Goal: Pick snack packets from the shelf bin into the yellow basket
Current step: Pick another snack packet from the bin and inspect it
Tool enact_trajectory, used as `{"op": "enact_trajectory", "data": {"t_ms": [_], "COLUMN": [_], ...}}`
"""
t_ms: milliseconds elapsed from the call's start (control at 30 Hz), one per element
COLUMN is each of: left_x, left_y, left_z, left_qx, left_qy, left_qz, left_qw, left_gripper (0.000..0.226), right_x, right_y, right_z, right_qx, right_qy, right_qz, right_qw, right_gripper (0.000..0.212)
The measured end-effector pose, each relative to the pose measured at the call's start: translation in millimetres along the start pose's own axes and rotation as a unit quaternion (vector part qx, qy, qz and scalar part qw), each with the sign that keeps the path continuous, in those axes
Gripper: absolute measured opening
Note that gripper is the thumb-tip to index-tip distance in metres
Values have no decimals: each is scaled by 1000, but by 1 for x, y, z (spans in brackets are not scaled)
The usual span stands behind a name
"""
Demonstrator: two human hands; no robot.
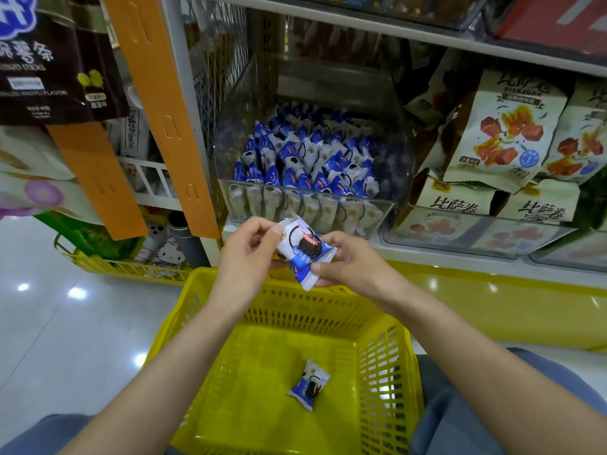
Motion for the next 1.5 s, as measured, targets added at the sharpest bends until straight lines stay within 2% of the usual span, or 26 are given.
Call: {"op": "enact_trajectory", "data": {"t_ms": [100, 167, 200, 267, 300, 367, 467, 567, 667, 733, 800, 900, 1000, 1100, 1167, 1233, 1267, 1333, 1400, 1500], "left_x": [3, 4, 4, 3, 3, 4, 9, 9, 6, 4, 3, 3, 0, 1, 2, 3, 5, 2, -1, -4], "left_y": [0, 1, 1, -1, -2, -5, -8, -7, -6, -6, -5, -1, 1, -1, -4, -4, -3, 0, 1, 0], "left_z": [1, 3, 3, 1, 1, 3, 8, 8, 7, 6, 5, 4, 4, 4, 2, 2, 2, 3, 4, 2], "left_qx": [-19, -27, -31, -31, -16, 21, 40, 43, 44, 50, 58, 75, 88, 44, 5, 7, 13, 40, 77, 71], "left_qy": [-60, -107, -103, 13, 95, 202, 208, 206, 213, 226, 222, 131, 61, 120, 239, 296, 271, 96, -71, -119], "left_qz": [-40, -67, -59, 20, 74, 142, 140, 130, 126, 123, 107, 35, -6, 32, 86, 95, 67, -44, -126, -109], "left_qw": [997, 992, 992, 999, 993, 969, 967, 969, 968, 965, 967, 988, 994, 991, 967, 950, 960, 994, 986, 984], "left_gripper": [21, 23, 23, 23, 22, 18, 16, 17, 18, 18, 20, 21, 20, 8, 4, 12, 22, 42, 53, 34], "right_x": [1, 0, -1, -4, -3, 0, 4, 5, 6, 6, 6, 8, 9, 10, 12, 14, 14, 12, 8, 4], "right_y": [2, 3, 3, 3, 2, 0, -2, -2, -2, -2, -4, -8, -10, -9, -9, -11, -13, -17, -19, -18], "right_z": [1, 1, 1, 3, 4, 7, 5, 2, 1, 1, 2, 2, 2, -2, -6, -9, -8, -3, 3, 7], "right_qx": [-6, -21, -27, -35, -38, -53, -95, -105, -69, -78, -120, -165, -182, -218, -261, -282, -278, -245, -204, -172], "right_qy": [-41, -107, -163, -234, -228, -184, -151, -129, -85, -88, -163, -309, -364, -309, -235, -196, -210, -284, -377, -492], "right_qz": [1, -9, -21, -56, -79, -121, -155, -137, -112, -129, -169, -239, -270, -260, -254, -271, -289, -331, -366, -385], "right_qw": [999, 994, 986, 970, 970, 974, 972, 977, 988, 985, 965, 906, 872, 888, 901, 899, 892, 866, 826, 762], "right_gripper": [28, 28, 31, 44, 45, 33, 9, 13, 14, 13, 9, 8, 12, 8, 6, 4, 3, 5, 9, 14]}}
Point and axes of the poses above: each hand's wrist, its own y-axis towards the middle knuckle, its own z-axis out of the palm, x = y × z, the point moved 1 cm from there along y, towards the middle knuckle, and after that the axes turned 7 degrees about x, right-handed, at the moved point
